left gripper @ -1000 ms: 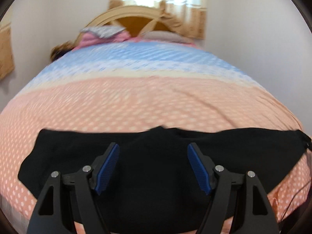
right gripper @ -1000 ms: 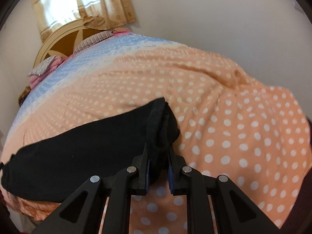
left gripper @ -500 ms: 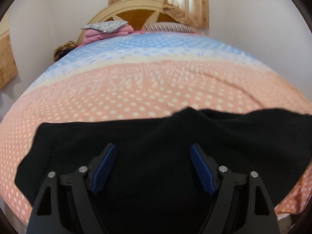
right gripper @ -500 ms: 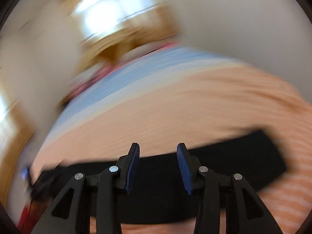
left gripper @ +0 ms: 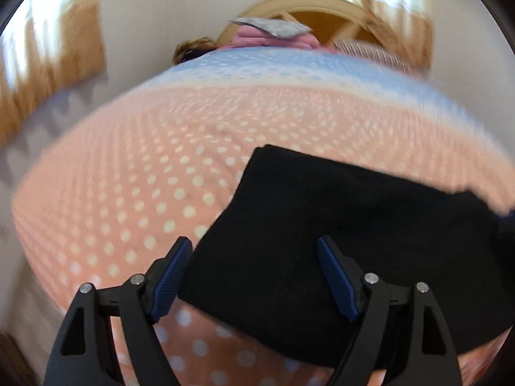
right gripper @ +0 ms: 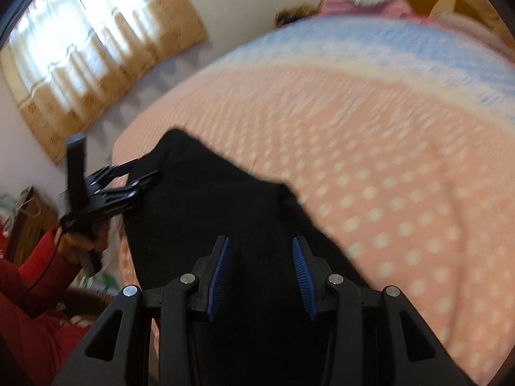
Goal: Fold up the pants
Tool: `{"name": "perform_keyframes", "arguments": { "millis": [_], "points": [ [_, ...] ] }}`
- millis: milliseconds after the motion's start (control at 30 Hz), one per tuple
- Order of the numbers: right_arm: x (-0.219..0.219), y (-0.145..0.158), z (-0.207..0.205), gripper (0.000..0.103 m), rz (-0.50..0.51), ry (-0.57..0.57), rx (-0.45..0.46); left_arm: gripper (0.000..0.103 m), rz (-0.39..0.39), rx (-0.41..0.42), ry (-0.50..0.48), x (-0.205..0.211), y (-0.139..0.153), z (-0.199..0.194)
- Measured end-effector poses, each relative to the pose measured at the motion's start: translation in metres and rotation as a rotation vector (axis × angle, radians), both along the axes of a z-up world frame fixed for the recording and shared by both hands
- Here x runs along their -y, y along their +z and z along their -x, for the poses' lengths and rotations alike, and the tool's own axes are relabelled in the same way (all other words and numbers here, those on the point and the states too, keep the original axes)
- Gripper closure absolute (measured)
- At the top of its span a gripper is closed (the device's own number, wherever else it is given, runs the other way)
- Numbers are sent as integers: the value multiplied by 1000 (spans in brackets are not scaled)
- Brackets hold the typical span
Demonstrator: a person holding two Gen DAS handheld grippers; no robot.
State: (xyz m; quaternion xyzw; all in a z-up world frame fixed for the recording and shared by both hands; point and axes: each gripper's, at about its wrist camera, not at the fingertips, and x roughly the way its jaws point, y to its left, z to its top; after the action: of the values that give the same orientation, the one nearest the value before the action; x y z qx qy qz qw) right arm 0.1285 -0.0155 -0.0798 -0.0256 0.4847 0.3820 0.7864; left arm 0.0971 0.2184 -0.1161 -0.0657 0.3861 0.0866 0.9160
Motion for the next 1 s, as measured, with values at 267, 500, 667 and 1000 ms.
{"name": "perform_keyframes", "arguments": {
  "millis": [267,500,667,1000],
  "points": [
    [13,15,-2,61,0,-17,14,17,-13,3,-2,6,-3,-11],
    [-2,4,-3,50,-117,131,-155,17,-11,1,1,1,-1,-3],
    [-18,-8,-23,48,-161,74,-172,17,-17,1,2,1,-1,-4],
    [-23,-5,-49,97,-192,6,-139,13,-31,-3,-5,0,-2,-7]
  ]
}}
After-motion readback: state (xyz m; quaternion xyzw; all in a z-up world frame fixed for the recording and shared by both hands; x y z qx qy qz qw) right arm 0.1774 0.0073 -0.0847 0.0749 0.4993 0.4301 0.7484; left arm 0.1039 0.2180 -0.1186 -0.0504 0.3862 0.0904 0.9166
